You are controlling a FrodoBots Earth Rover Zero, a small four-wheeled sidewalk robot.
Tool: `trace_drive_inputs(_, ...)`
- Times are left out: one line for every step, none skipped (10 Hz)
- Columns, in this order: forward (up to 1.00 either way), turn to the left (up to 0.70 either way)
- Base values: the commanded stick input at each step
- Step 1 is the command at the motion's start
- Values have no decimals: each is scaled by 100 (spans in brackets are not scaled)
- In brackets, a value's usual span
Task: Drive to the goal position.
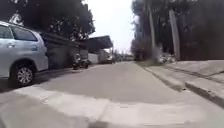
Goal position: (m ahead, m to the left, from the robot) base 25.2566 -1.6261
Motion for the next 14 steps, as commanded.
trace_drive_inputs(100,-22)
trace_drive_inputs(100,-40)
trace_drive_inputs(100,-20)
trace_drive_inputs(100,0)
trace_drive_inputs(100,0)
trace_drive_inputs(100,-20)
trace_drive_inputs(100,-20)
trace_drive_inputs(100,0)
trace_drive_inputs(100,0)
trace_drive_inputs(100,0)
trace_drive_inputs(100,0)
trace_drive_inputs(100,0)
trace_drive_inputs(100,0)
trace_drive_inputs(100,0)
